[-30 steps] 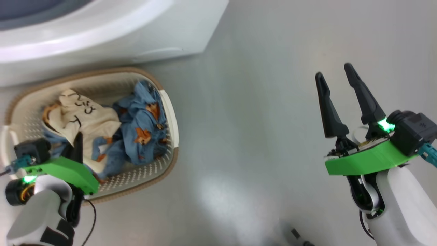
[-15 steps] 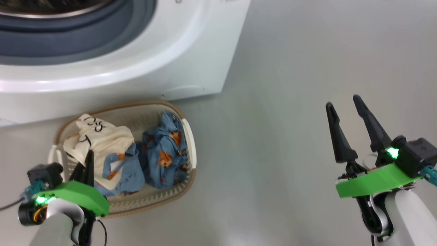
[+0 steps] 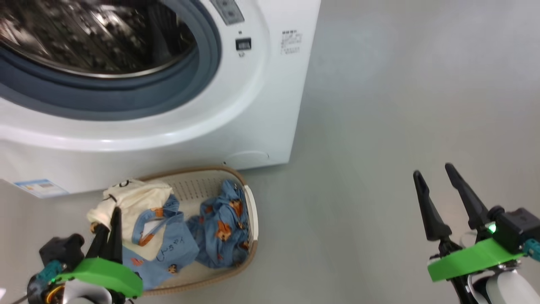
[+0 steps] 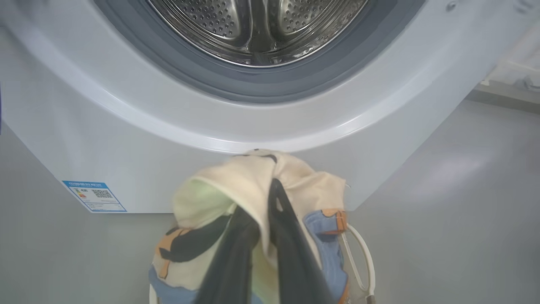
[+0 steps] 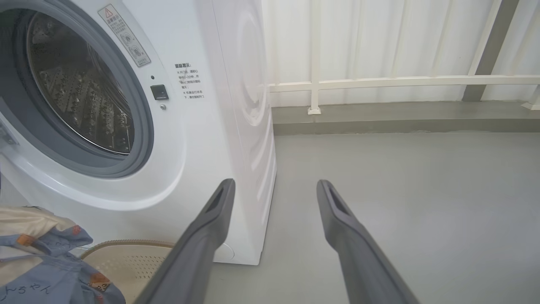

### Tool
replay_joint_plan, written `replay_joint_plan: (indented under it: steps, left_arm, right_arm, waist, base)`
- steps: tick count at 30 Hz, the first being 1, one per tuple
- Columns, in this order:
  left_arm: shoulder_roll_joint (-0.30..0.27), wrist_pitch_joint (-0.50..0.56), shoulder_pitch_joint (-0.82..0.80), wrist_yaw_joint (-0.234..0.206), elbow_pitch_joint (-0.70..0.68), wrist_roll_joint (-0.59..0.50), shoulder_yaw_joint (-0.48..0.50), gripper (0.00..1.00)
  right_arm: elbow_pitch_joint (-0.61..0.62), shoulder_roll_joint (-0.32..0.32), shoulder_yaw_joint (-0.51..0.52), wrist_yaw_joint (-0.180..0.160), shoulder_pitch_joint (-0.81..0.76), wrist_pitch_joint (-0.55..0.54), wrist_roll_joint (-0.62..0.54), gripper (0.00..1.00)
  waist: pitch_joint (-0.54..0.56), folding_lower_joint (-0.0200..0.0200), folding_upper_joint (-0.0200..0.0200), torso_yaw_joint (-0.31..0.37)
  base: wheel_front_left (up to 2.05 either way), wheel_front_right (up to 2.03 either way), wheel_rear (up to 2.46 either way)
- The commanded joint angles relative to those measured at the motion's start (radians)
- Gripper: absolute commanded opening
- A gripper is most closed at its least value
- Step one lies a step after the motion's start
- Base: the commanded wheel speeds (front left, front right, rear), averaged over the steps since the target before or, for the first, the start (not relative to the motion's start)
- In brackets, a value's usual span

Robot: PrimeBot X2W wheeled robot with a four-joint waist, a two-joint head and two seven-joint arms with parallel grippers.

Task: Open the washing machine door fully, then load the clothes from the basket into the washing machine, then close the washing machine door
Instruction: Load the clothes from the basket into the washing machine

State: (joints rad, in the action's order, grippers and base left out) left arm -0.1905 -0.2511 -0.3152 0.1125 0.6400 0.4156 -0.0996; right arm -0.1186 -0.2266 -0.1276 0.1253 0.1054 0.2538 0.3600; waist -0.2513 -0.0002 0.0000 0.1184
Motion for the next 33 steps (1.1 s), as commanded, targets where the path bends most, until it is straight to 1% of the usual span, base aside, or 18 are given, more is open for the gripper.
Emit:
replay_joint_plan:
  steps: [1, 11, 18, 26, 33]
  left_arm:
    - [-0.018, -0.011, 0.023, -0.005, -0.055, -0.025, 0.049, 0.00]
    - [0.013, -0.011, 0.143, -0.001, -0.225, -0.083, 0.123, 0.00]
    - [0.042, -0.011, 0.220, 0.001, -0.329, -0.112, 0.160, 0.00]
    - [0.056, -0.011, 0.229, 0.005, -0.374, -0.128, 0.181, 0.00]
    - [0.052, -0.011, 0.177, 0.010, -0.378, -0.140, 0.179, 0.00]
  right_arm:
    - [0.019, -0.024, -0.014, 0.005, -0.021, 0.008, 0.001, 1.00]
    - [0.016, -0.038, -0.006, 0.005, -0.071, 0.008, 0.005, 1.00]
    - [0.021, -0.040, -0.001, 0.005, -0.083, 0.008, 0.005, 1.00]
    - [0.024, -0.034, 0.004, 0.005, -0.079, 0.008, 0.004, 1.00]
    - [0.030, -0.024, 0.003, 0.005, -0.060, 0.008, 0.002, 1.00]
  waist:
    - [0.059, 0.0002, 0.0000, -0.020]
    - [0.118, 0.0002, 0.0000, -0.027]
    - [0.122, 0.0002, 0.0000, -0.029]
    - [0.105, 0.0002, 0.0000, -0.033]
    - [0.066, 0.0002, 0.0000, -0.030]
  base:
    - [0.00, 0.00, 0.00]
    - [0.00, 0.00, 0.00]
    - [0.00, 0.00, 0.00]
    - [0.00, 0.00, 0.00]
    - [0.00, 0.00, 0.00]
